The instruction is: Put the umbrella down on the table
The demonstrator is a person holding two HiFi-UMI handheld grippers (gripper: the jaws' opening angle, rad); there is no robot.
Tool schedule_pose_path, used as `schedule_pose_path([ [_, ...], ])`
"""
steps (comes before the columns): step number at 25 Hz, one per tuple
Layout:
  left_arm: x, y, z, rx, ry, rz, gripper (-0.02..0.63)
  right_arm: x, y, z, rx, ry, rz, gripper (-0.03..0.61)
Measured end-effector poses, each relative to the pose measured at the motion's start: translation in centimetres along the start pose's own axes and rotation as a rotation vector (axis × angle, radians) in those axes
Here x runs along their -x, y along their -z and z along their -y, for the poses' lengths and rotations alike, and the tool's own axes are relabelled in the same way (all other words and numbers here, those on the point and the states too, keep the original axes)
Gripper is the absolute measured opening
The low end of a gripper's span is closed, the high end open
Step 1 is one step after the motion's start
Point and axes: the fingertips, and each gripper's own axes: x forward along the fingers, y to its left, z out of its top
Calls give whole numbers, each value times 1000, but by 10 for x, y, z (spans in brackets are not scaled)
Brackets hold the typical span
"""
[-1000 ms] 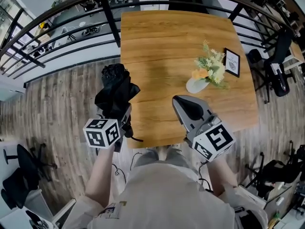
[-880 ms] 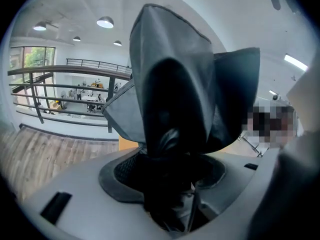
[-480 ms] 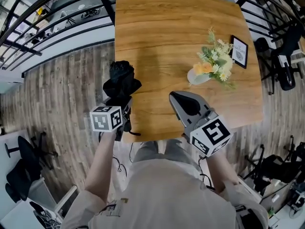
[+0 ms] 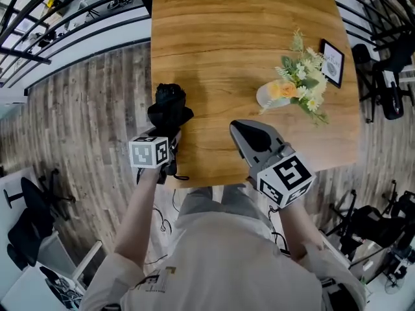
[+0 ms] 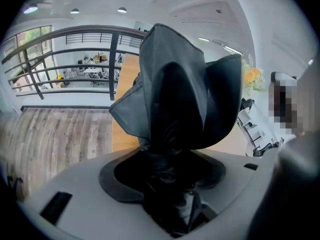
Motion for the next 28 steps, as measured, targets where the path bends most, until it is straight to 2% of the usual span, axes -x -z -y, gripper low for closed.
schedule_pose_path([
  [9,-30,40,-4,41,-5,-88,256,-5,12,-7,-28,-25,-33,26],
  [18,-29,43,0,21,7,-119,269,2,8,-15,-8,-25,-41,26],
  [28,13,30,16,24,6,-56,272,25,-9,-21,81,14,-23,26],
])
